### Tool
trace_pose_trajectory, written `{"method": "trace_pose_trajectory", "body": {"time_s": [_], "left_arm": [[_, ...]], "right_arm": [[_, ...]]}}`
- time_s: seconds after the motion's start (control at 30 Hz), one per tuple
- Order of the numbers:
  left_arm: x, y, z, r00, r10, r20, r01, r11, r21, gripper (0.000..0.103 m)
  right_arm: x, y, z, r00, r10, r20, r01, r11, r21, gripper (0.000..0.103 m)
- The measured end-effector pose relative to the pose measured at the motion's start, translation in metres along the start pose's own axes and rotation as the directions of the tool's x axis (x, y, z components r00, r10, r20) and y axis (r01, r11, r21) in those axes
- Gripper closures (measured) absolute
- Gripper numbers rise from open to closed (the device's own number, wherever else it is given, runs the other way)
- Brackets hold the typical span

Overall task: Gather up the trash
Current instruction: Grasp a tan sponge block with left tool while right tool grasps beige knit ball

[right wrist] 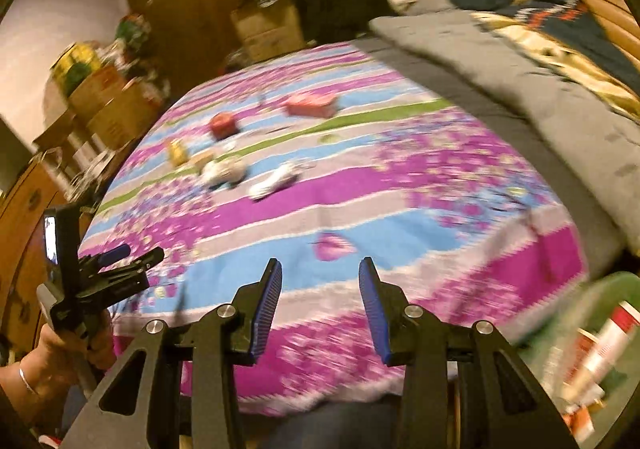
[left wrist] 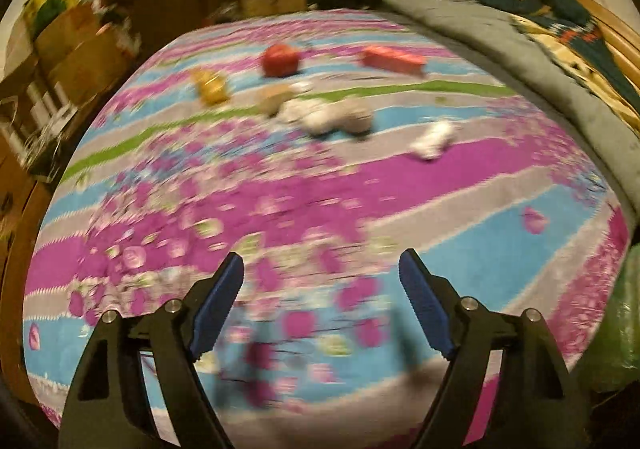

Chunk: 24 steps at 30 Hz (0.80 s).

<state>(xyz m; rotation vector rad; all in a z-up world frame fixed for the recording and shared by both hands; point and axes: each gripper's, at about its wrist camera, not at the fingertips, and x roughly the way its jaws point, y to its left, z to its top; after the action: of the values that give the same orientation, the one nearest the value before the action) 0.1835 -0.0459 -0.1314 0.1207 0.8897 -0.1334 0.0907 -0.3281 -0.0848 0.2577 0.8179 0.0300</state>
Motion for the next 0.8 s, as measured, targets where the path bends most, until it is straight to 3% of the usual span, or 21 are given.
{"method": "trace_pose_trajectory", "body": {"time_s": [0.2, 0.3, 0.43, 0.57, 0.8], "left_arm": [[0.019, 0.059, 0.014, 1.000, 0.021, -0.008, -0.021, 0.999, -0.047, 0.029], [0.029, 0.075, 0.035, 1.000, -0.013, 0.005, 0.013, 0.999, -0.044, 0.030], [0.053, 0.086, 0.073, 0.997, -0.061, 0.037, 0.062, 0.998, -0.012, 0.032], [0.084, 0.095, 0.116, 0.994, -0.087, 0.060, 0.089, 0.996, -0.022, 0.032], [0.133, 0.088, 0.157, 0.983, -0.178, 0.034, 0.178, 0.984, 0.021, 0.032]], "right_arm": [[0.060, 0.054, 0.019, 0.994, 0.082, -0.072, -0.088, 0.992, -0.087, 0.061], [0.092, 0.072, 0.032, 0.987, 0.129, -0.100, -0.139, 0.986, -0.094, 0.061], [0.130, 0.091, 0.055, 0.978, 0.182, -0.106, -0.193, 0.975, -0.108, 0.059], [0.168, 0.110, 0.085, 0.973, 0.216, -0.075, -0.225, 0.964, -0.145, 0.045], [0.256, 0.126, 0.131, 0.955, 0.274, -0.112, -0.287, 0.950, -0.122, 0.043]]}}
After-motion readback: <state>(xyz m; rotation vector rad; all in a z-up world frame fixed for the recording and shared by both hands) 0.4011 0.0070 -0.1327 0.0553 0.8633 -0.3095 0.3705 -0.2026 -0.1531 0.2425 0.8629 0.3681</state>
